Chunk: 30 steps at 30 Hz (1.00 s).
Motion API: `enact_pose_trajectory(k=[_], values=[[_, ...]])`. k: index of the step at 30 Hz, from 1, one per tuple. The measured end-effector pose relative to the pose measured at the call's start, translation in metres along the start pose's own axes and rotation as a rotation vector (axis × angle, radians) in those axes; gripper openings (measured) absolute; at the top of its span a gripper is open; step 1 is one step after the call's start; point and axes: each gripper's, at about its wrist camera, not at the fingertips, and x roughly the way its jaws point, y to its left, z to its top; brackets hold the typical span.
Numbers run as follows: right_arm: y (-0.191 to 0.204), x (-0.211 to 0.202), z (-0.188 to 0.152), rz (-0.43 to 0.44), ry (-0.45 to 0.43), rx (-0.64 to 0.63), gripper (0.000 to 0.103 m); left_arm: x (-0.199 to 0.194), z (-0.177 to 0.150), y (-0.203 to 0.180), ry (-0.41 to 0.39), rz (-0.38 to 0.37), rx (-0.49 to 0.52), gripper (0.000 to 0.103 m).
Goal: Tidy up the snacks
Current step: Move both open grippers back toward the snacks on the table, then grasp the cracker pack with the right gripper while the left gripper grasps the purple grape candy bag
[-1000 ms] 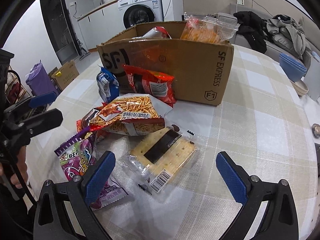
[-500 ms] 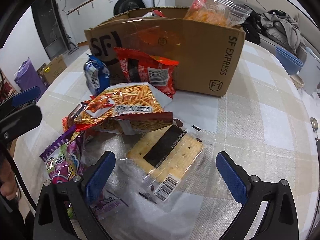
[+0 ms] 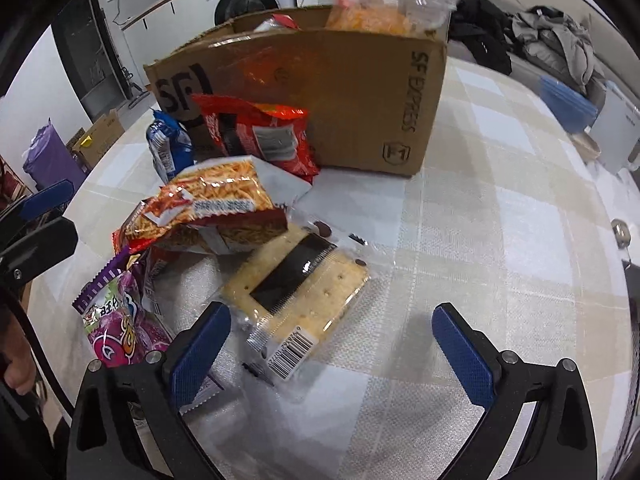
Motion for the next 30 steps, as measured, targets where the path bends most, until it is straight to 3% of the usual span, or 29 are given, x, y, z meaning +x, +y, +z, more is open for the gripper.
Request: enact_pose_trajectory(k=[4,9,15,24,27,30], values=[[0.013,0.0,0.001,0.028,-0.008,-0.008,0.103,-0.001,0.0,0.003,-0.005,0.002,-0.007,0.102],[0.011,0.006,0.006,-0.021,-0.003,0.088,0.103,0.003,-0.001,0.006,0.004,0.005,-0.016,0.102],[-0.006,0.009,0.001,-0.098,0.031,0.078,0.103,0.005,-0.002,0.004,0.011,0.005,-0.006,0.102],[-0.028,0.002,-0.007,-0.067,0.005,0.027,0.102,0.008,-0.004,0.0,0.021,0.002,0.008,0.102],[-0.028,0.004,-0.008,-0.057,-0.018,0.012,0.095,0.009,-0.005,-0.001,0.024,0.001,0.011,0.102],[-0.017,-0.004,-0.012,-0.04,-0.034,-0.012,0.077,0.009,-0.006,-0.002,0.028,0.0,0.013,0.102]])
